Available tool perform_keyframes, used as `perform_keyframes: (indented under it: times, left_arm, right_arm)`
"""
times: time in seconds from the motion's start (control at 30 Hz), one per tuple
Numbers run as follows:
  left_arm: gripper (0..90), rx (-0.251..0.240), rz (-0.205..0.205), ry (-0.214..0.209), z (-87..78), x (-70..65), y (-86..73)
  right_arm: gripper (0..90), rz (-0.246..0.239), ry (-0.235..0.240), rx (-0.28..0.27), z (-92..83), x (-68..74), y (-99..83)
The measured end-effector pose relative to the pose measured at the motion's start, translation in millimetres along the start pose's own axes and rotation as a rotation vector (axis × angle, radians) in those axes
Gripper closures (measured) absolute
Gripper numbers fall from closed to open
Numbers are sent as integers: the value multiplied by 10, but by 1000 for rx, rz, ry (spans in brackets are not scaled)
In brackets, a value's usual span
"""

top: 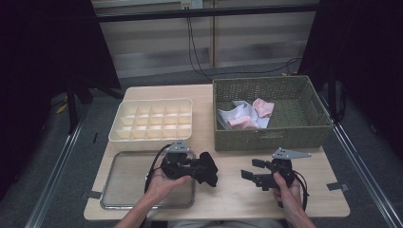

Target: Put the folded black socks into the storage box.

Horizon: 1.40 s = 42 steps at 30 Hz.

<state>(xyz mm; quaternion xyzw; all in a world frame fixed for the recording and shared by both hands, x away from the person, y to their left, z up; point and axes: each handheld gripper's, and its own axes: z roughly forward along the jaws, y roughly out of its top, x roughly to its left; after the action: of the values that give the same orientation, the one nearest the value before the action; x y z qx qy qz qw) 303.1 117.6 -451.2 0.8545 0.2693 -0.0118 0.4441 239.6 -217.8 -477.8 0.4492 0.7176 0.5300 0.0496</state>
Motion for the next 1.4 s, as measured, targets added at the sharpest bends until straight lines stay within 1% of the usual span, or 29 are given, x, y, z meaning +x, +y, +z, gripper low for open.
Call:
perform_keyframes:
  times: [0.07,0.17,0.2,0.27,0.33,0.37,0.47,0.57,0.73,0.87,0.97,1.03,1.1,1.17,1.3,1.4]
  left_arm:
    - [655,-5,-6,1,-34,18,7]
    - [656,-11,-6,11,-85,56,18]
    - [655,-15,-8,12,-102,69,21]
    - [656,-18,-9,21,-131,87,28]
    - [656,-32,-20,20,-160,104,26]
    - [656,-37,-24,24,-171,107,24]
    - [655,-27,-22,32,-198,125,25]
    - [656,-25,-17,42,-217,130,49]
    - [656,-43,-19,45,-281,147,103]
    - [656,-32,-16,62,-346,212,125]
    - [656,-45,-22,73,-406,246,146]
    - [656,-42,-15,80,-444,271,162]
    - [656,-45,-20,86,-476,301,174]
    - [656,-45,-22,100,-510,339,193]
    - [656,-60,-36,115,-579,403,220]
    - [656,-51,-32,127,-612,438,242]
  right_arm:
    - [219,-8,-3,3,-3,-3,-2]
    - [240,-15,-14,13,-1,-18,15]
    - [239,-25,-10,23,2,-22,22]
    - [224,-45,-18,46,-8,-22,15]
    - [224,-58,-13,60,-27,-33,-10]
    - [224,-59,-13,58,-41,-43,-30]
    - [208,-52,-16,58,-57,-90,-83]
    - [204,-69,-22,46,-64,-93,-73]
    - [192,-72,-10,44,-65,-95,-78]
    - [176,-70,-9,50,-46,-100,-82]
    - [171,-70,-11,48,-42,-98,-77]
    - [163,-68,-10,46,-42,-96,-76]
    - [160,-68,-13,46,-44,-96,-76]
    - [160,-68,-15,48,-49,-96,-76]
    - [158,-69,-15,49,-52,-95,-77]
    - [158,-68,-15,48,-50,-97,-77]
